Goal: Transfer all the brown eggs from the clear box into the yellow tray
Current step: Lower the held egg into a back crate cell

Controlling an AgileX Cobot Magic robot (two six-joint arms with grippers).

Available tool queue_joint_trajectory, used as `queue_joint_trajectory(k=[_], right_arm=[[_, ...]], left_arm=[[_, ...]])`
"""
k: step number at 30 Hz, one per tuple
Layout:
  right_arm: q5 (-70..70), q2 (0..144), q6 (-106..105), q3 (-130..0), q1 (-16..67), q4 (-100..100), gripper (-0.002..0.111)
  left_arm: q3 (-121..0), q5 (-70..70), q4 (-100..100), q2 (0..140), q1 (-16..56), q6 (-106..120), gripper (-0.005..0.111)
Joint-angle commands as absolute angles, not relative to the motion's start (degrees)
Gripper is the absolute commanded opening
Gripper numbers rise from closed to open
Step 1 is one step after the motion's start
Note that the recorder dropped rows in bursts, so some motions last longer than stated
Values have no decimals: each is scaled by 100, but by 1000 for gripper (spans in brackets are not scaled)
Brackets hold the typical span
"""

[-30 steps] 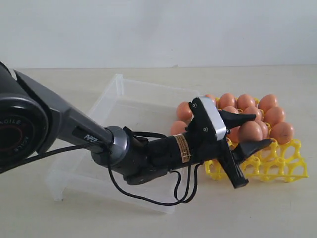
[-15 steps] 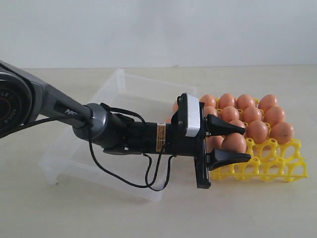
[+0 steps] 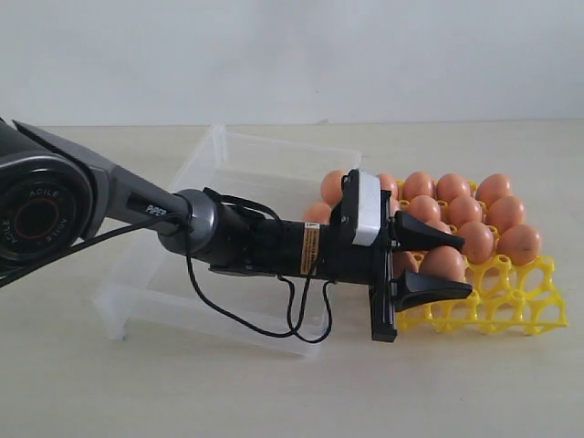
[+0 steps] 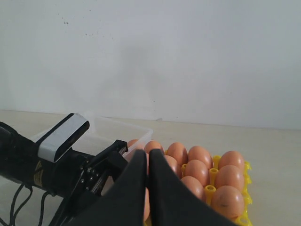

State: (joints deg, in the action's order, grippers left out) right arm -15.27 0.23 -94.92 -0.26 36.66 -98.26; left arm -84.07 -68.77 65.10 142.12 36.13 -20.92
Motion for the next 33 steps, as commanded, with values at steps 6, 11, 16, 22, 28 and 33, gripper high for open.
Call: queue_joint_trajectory(k=[6, 11, 16, 22, 28, 33], right_arm=[[-1522, 0, -9500, 0, 3650, -9852, 0], [-1522, 0, -9500, 0, 3650, -9852, 0], [-1522, 0, -9500, 0, 3650, -9852, 0], [-1522, 0, -9500, 0, 3650, -9852, 0], [-1522, 0, -9500, 0, 3650, -9852, 0], [-1522, 0, -9500, 0, 3650, -9852, 0]], left_arm=[[-8703, -6696, 6535, 14274, 3687, -2192, 4], [-8703, -6272, 6600, 14274, 3791, -2192, 4], [-8703, -6170, 6525, 14274, 3836, -2258, 4], [-8717, -6618, 6157, 14274, 3836, -2416, 4], [-8925, -6400, 6247, 14274, 3921, -2309, 4], [-8962, -5739, 6448, 14274, 3936, -2432, 4]])
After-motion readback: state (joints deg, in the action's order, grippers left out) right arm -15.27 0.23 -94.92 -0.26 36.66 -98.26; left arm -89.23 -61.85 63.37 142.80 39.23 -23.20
